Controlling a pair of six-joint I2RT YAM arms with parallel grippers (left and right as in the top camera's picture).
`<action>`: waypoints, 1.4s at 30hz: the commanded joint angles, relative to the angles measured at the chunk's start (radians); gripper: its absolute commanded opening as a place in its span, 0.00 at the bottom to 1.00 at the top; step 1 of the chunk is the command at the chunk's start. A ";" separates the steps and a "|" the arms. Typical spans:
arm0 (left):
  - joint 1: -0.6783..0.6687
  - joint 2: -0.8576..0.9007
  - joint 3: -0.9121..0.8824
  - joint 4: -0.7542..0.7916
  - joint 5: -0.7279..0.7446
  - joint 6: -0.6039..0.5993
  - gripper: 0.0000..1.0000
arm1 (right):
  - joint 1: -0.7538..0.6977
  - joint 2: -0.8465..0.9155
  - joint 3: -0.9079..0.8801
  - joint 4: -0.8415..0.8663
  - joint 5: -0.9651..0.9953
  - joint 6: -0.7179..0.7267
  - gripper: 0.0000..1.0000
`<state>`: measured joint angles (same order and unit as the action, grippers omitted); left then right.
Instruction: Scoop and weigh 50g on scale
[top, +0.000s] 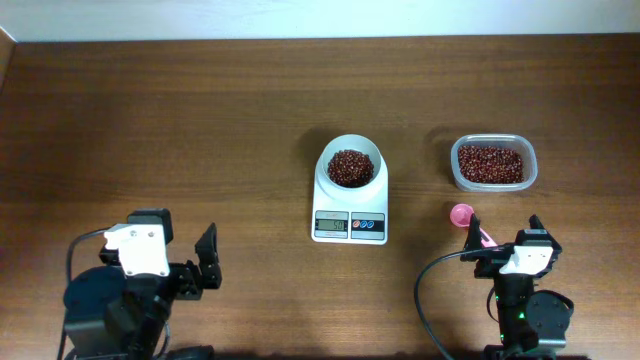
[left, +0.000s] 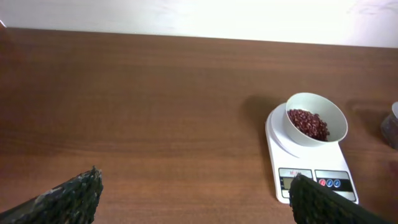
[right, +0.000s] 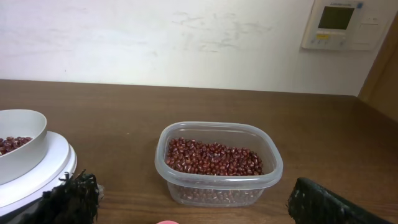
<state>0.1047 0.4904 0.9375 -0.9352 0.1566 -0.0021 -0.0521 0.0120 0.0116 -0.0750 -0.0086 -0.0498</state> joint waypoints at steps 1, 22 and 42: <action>-0.019 -0.010 -0.008 -0.002 0.011 -0.005 0.99 | 0.006 -0.009 -0.006 -0.005 0.005 0.001 0.99; -0.039 -0.484 -0.332 0.195 0.031 0.086 0.99 | 0.006 -0.008 -0.006 -0.005 0.005 0.001 0.99; -0.055 -0.484 -0.849 0.842 0.036 0.086 0.99 | 0.006 -0.008 -0.006 -0.005 0.005 0.001 0.99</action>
<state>0.0540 0.0109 0.1799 -0.1429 0.1867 0.0711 -0.0521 0.0116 0.0116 -0.0746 -0.0086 -0.0502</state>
